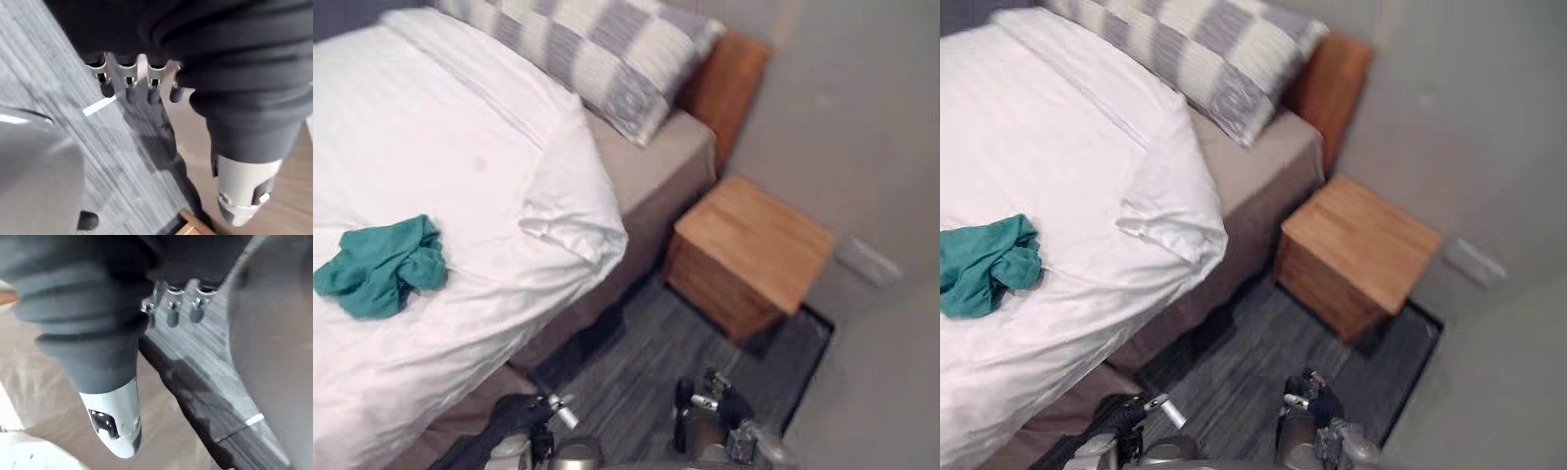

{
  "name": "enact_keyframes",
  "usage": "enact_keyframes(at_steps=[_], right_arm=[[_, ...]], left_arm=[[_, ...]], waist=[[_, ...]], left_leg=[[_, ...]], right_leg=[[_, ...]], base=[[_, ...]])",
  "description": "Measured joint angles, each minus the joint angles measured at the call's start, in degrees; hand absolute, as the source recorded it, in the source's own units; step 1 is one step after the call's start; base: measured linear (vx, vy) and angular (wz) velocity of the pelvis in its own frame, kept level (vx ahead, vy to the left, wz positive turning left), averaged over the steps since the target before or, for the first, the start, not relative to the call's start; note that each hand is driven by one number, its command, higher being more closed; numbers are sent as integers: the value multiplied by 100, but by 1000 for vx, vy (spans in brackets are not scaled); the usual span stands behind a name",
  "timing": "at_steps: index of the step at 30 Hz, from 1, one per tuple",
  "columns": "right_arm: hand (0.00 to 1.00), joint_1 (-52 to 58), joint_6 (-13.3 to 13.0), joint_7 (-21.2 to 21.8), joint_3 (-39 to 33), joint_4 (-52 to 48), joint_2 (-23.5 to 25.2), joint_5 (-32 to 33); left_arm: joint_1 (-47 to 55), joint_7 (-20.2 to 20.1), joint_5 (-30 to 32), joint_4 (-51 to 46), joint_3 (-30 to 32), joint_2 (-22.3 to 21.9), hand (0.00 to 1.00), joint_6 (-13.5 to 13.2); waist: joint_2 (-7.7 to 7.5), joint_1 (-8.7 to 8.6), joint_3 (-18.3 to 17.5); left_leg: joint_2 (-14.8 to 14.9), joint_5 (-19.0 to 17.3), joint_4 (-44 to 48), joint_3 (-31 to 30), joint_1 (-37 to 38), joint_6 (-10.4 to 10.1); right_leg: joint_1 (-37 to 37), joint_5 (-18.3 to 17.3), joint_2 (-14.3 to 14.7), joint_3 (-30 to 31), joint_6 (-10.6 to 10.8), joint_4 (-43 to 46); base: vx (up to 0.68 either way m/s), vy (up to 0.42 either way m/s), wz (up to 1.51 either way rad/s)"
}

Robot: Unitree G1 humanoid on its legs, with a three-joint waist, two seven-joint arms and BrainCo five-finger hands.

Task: Tidy the bed and pick cloth on bed and put in laundry

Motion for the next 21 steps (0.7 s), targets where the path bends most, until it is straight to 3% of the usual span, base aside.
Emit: enact_keyframes(at_steps=[1,2,3,4,7,8,11,12,14,16,18,19,20,21], right_arm=[[0,-31,66,-69,38,-16,-30,5],[0,-48,155,-117,48,17,-47,2],[0,-40,334,-220,85,44,-68,3],[0,-35,359,-246,88,42,-90,3],[0,10,452,-375,80,78,-161,-11],[0,22,483,-415,-52,129,-213,-15],[0,142,569,-475,-168,174,-75,-13],[0,175,604,-473,-294,270,-24,-9],[0,160,644,-469,-520,257,32,52],[0,190,653,-468,-606,262,105,62],[0,215,652,-477,-643,264,174,227],[0,219,629,-486,-702,267,217,232],[0,240,571,-526,-760,280,325,237],[0,222,554,-580,-773,331,435,238]], left_arm=[[-11,3,-83,4,115,-122,0,-51],[-16,14,-87,7,114,-156,0,-68],[-32,73,-69,14,7,-170,0,-129],[-40,93,-64,10,-123,-167,0,-189],[-28,97,-67,30,-319,-189,0,-268],[-17,103,-100,53,-275,-174,0,-288],[-26,144,-73,107,-316,4,0,-286],[-76,168,-68,141,-339,48,0,-209],[-93,206,-67,238,-408,86,0,-129],[-104,194,-56,245,-579,192,0,-51],[-136,164,45,279,-581,194,0,25],[-136,127,45,294,-576,192,0,36],[-114,74,57,300,-517,216,0,27],[-159,96,97,367,-433,201,0,2]], waist=[[102,-1,86],[131,1,88],[79,5,81],[67,-7,74],[197,-27,51],[153,6,30],[-277,-13,-118],[-355,-17,-134],[-345,-90,-138],[-330,-194,-118],[-346,-237,-136],[-361,-257,-144],[-505,-267,-233],[-595,-242,-291]], left_leg=[[433,122,436,457,-154,-24],[579,106,421,804,-136,-42],[542,107,-89,1512,-64,-44],[408,126,-499,1787,-71,-59],[140,535,-1923,2269,-103,312],[19,876,-2241,2106,-83,651],[-545,1223,-3140,1766,131,692],[-747,1295,-3503,1544,226,725],[-874,1423,-3789,1150,334,758],[-871,1497,-3795,713,406,823],[-765,1603,-3823,62,397,750],[-755,1631,-3834,-27,385,720],[-871,1678,-3877,-129,353,646],[-940,1704,-3991,-165,439,587]], right_leg=[[416,-62,81,-307,-90,-198],[679,-64,80,-459,-104,-338],[1134,-72,-80,-809,-117,-661],[1234,-81,-165,-975,-104,-775],[1418,-191,-162,-1428,-24,-954],[1454,-320,-145,-1523,21,-903],[1382,-650,-542,-1839,165,-422],[1175,-786,-751,-1790,204,169],[757,-753,-962,-1405,145,1300],[589,-982,-760,-789,93,1595],[578,-1252,-32,221,54,860],[558,-1255,82,378,59,651],[541,-954,138,644,-67,-24],[547,-651,51,630,-109,-134]], base=[[349,-385,135],[324,-380,130],[219,-284,111],[194,-273,120],[100,-69,76],[157,-11,74],[162,16,68],[138,52,68],[118,58,83],[183,-25,121],[182,-155,142],[169,-191,136],[112,-133,106],[202,-204,82]])
